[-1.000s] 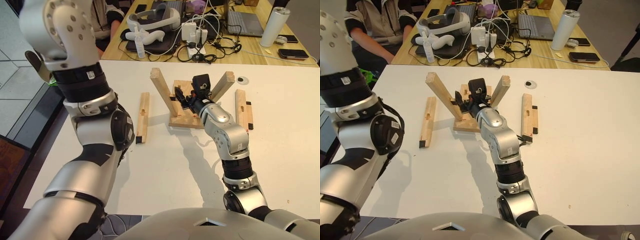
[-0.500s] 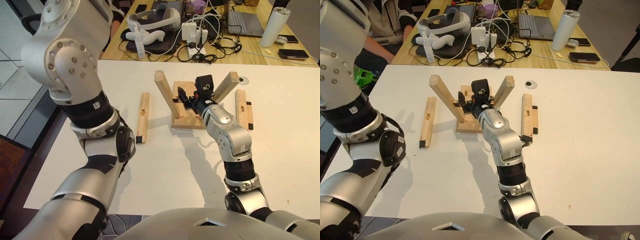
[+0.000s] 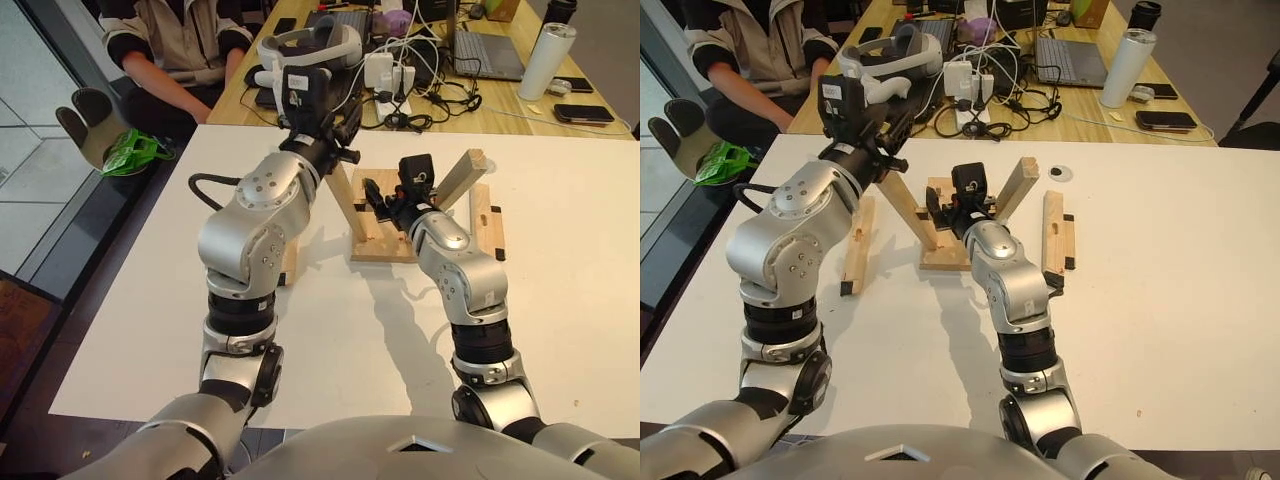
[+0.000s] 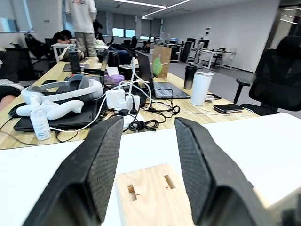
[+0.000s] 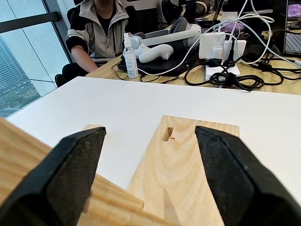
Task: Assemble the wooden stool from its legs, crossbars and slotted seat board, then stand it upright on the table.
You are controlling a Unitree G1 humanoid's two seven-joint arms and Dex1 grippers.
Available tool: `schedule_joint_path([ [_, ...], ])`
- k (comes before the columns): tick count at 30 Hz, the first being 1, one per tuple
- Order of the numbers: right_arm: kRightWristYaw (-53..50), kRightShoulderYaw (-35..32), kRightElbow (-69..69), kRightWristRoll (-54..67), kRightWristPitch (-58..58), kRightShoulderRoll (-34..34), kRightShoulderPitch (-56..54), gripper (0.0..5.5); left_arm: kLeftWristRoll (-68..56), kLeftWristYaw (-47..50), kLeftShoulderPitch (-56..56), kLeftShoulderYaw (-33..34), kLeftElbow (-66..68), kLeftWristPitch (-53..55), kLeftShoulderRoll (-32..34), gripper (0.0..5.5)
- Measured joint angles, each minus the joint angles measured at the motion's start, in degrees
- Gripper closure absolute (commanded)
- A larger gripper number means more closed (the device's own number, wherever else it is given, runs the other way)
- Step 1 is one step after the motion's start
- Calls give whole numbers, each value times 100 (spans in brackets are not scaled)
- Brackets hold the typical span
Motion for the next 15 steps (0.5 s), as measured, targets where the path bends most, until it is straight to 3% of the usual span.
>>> schedule_joint_path([
  [7, -3, 2, -16, -3, -11, 7, -46, 195, -658, -258, -2551, 1721, 87, -779, 806, 347],
  [10, -2, 2, -3, -3, -8, 2, 1, 195, -916, -256, -2678, 2003, 75, -871, 873, 347],
  [13, 9, 8, -29, -3, -11, -3, -20, 195, -870, -224, -1340, 1139, -8, 117, 771, 347],
  [15, 27, 15, -66, 2, -25, -1, -67, 195, -761, -266, -138, -32, -99, 913, 930, 347],
])
